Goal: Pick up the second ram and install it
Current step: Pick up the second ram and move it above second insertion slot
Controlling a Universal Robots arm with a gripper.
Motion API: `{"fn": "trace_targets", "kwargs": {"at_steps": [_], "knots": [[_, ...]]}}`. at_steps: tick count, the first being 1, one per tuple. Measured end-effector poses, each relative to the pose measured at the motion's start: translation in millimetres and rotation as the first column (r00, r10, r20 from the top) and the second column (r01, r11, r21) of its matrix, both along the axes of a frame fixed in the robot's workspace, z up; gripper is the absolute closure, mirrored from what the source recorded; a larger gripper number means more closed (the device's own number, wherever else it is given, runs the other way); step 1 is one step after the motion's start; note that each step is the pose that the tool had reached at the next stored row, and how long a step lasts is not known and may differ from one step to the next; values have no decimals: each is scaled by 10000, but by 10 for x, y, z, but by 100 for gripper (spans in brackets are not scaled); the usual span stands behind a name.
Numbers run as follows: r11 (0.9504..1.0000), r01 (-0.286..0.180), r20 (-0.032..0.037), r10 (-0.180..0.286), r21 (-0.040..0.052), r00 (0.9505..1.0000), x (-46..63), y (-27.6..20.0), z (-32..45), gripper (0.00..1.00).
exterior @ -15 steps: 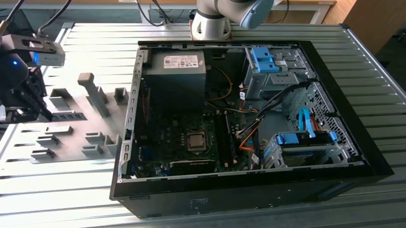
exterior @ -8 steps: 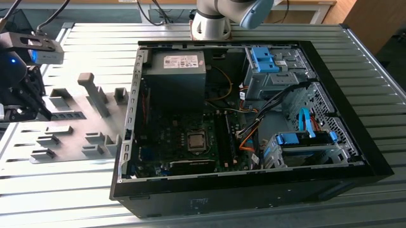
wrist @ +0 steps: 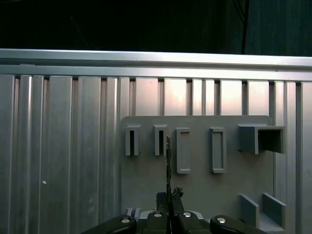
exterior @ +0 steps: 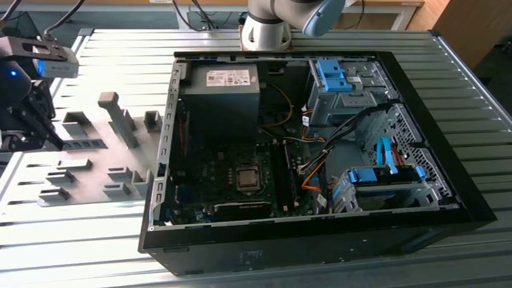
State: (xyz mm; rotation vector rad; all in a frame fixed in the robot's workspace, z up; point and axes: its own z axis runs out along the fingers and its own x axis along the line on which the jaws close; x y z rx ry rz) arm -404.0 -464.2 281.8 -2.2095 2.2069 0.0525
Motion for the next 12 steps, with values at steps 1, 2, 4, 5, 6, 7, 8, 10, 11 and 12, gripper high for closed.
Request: {"fn": "trace_targets", "kwargs": {"at_steps": [1, 2, 4, 5, 6, 7, 8, 10, 11, 12], "knots": [[10000, 0, -1, 0, 0, 10000, 0, 0, 7, 86], [10000, 0, 0, 0, 0, 10000, 0, 0, 12, 86], [10000, 0, -1, 0, -1, 10000, 0, 0, 26, 86], [10000, 0, -1, 0, -1, 10000, 0, 0, 33, 86], [10000, 0, 0, 0, 0, 10000, 0, 0, 39, 86], [10000, 0, -1, 0, -1, 10000, 0, 0, 47, 86], [10000, 0, -1, 0, -1, 10000, 0, 0, 55, 86], [10000, 0, -1, 0, -1, 10000, 0, 0, 68, 86], [10000, 0, -1, 0, -1, 10000, 0, 0, 75, 86], [10000, 0, -1, 0, 0, 10000, 0, 0, 82, 86]]}}
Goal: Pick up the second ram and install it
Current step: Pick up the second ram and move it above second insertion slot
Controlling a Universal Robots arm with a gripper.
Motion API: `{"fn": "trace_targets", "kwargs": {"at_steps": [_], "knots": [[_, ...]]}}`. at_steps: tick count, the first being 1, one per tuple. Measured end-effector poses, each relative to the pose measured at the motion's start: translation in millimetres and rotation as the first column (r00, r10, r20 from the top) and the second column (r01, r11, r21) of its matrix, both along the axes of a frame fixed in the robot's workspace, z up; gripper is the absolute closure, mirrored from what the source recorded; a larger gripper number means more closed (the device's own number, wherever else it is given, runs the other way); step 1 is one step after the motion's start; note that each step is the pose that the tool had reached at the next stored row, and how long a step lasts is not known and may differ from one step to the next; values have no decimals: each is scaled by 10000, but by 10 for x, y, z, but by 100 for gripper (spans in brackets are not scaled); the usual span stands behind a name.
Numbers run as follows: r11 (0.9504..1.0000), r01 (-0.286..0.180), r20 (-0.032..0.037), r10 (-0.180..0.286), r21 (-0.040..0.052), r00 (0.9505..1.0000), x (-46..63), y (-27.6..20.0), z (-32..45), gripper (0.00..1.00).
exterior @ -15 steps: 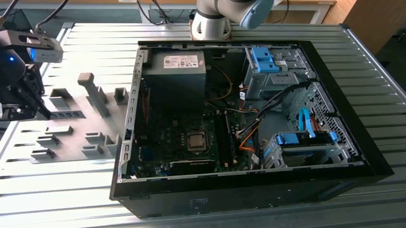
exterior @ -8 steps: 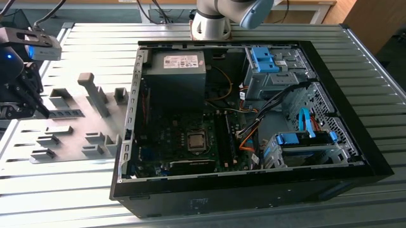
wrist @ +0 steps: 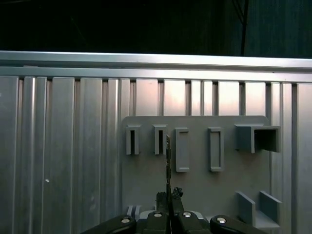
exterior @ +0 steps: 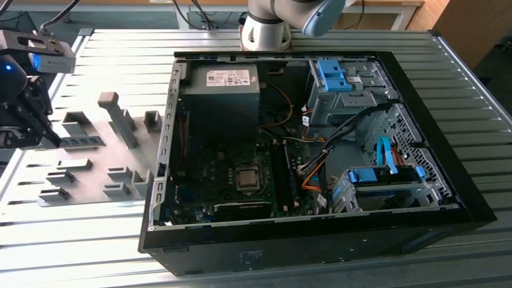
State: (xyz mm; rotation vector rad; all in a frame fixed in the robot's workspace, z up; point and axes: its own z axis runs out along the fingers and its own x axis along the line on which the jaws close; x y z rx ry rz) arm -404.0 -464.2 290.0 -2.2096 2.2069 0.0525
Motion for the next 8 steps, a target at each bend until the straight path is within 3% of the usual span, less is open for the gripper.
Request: {"fn": "trace_targets", "kwargs": {"at_steps": [8], "knots": [[10000, -1, 0, 1, 0, 10000, 0, 0, 52, 86]]}}
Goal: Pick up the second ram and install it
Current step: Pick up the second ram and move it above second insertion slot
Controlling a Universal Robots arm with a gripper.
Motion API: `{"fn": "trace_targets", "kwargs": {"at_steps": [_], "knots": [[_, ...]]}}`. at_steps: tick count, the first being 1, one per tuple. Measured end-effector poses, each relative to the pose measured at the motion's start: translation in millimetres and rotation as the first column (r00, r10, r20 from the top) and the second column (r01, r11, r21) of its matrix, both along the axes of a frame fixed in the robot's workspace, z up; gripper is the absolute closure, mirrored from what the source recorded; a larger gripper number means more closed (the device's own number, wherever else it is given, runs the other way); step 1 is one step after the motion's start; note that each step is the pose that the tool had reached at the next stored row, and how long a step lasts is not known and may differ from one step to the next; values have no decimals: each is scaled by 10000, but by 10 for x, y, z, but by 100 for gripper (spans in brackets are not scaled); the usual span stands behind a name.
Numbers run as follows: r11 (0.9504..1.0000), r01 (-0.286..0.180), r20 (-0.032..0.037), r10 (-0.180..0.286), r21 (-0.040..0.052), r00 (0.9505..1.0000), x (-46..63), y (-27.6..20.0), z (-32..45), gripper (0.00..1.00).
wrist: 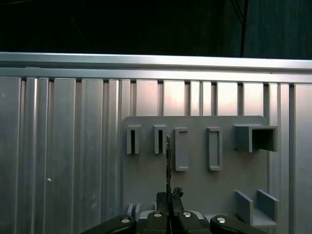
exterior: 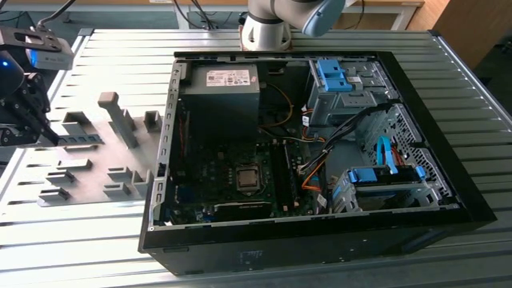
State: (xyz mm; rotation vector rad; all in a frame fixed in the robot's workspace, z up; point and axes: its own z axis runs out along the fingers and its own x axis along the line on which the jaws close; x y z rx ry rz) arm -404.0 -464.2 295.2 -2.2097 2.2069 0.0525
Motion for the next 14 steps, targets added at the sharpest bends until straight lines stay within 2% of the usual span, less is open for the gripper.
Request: {"fn": "trace_targets", "kwargs": {"at_steps": [14], "knots": [[10000, 0, 0, 0, 0, 10000, 0, 0, 59, 86]]}}
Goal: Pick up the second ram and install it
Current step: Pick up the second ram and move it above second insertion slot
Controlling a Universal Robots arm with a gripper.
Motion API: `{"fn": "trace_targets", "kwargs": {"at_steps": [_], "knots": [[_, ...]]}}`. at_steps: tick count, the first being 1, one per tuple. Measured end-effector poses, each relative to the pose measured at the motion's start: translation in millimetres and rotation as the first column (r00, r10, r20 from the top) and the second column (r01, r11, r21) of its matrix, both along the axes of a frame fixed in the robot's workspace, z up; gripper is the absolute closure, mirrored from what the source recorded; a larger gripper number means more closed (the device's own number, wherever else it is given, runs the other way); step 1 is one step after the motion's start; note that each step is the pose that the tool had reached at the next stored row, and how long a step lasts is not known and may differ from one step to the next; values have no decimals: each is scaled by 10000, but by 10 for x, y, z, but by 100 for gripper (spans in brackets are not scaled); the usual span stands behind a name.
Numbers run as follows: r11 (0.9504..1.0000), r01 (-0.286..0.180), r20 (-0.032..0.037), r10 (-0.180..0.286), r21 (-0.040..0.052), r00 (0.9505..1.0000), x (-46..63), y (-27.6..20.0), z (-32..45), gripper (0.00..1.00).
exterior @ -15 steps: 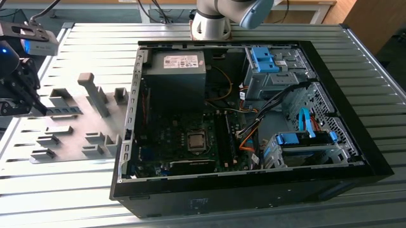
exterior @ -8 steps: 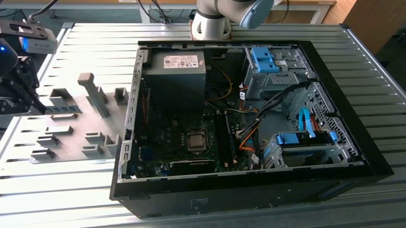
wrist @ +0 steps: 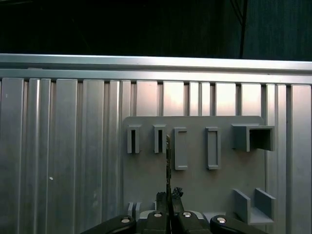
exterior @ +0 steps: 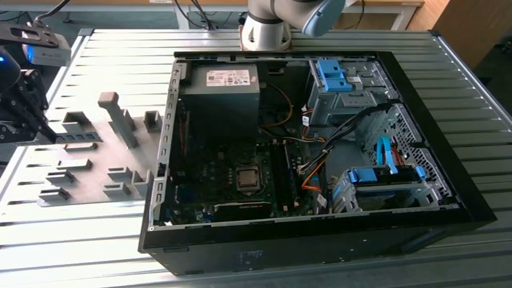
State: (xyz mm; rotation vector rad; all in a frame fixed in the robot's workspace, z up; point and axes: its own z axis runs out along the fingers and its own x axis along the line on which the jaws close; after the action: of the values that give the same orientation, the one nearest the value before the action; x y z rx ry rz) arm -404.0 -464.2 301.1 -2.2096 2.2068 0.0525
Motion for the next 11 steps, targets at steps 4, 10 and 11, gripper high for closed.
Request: {"fn": "trace_targets", "kwargs": {"at_steps": [4, 10, 11], "knots": [[10000, 0, 0, 0, 0, 10000, 0, 0, 15, 86], [10000, 0, 0, 0, 0, 10000, 0, 0, 43, 86], [10000, 0, 0, 0, -1, 10000, 0, 0, 48, 86]]}}
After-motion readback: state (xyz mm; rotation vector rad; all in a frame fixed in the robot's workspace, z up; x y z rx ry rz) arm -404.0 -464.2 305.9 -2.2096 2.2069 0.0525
